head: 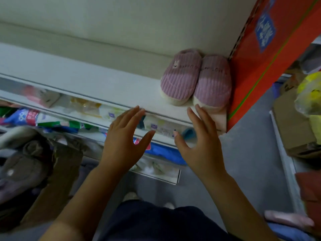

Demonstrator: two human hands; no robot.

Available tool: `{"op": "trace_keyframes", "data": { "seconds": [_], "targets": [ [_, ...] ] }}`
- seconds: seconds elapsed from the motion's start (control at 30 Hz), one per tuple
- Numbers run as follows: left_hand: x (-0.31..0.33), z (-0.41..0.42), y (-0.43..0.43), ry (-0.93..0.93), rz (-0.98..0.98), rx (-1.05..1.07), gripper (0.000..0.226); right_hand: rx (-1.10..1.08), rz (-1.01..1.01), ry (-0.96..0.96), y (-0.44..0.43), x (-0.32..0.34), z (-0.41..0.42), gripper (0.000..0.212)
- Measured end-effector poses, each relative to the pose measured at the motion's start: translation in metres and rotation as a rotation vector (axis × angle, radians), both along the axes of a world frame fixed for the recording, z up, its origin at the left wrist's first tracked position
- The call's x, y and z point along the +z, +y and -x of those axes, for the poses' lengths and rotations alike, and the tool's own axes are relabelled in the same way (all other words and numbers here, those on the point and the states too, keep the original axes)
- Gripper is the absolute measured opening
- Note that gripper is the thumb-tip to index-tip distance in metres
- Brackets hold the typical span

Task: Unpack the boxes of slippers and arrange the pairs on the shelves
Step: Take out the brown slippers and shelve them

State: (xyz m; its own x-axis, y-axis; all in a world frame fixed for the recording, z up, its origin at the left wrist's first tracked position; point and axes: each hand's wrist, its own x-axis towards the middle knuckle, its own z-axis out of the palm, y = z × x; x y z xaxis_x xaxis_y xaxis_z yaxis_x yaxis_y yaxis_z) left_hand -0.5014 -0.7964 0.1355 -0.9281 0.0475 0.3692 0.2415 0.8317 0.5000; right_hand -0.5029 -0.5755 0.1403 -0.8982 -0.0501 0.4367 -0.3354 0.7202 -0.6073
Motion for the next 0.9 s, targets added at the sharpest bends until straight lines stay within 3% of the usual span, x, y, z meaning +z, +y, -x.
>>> {"op": "trace_keyframes", "data": {
  "seconds": [0.33,0.67,0.9],
  "targets": [
    [-0.021,-0.095,-0.085,-0.079,0.163,0.238,0.065,0.286,-0.113,-0.058,-0.088,-0.020,-0.027,0.061],
    [-0.024,-0.212,-0.261,-0.210,0.183,0.541,0.063,0.585,-0.209,-0.183,-0.276,-0.032,-0.080,0.066],
    [-0.039,-0.302,-0.378,-0.302,0.198,0.727,0.060,0.700,-0.302,-0.383,-0.406,-0.049,-0.124,0.070]
  ]
}}
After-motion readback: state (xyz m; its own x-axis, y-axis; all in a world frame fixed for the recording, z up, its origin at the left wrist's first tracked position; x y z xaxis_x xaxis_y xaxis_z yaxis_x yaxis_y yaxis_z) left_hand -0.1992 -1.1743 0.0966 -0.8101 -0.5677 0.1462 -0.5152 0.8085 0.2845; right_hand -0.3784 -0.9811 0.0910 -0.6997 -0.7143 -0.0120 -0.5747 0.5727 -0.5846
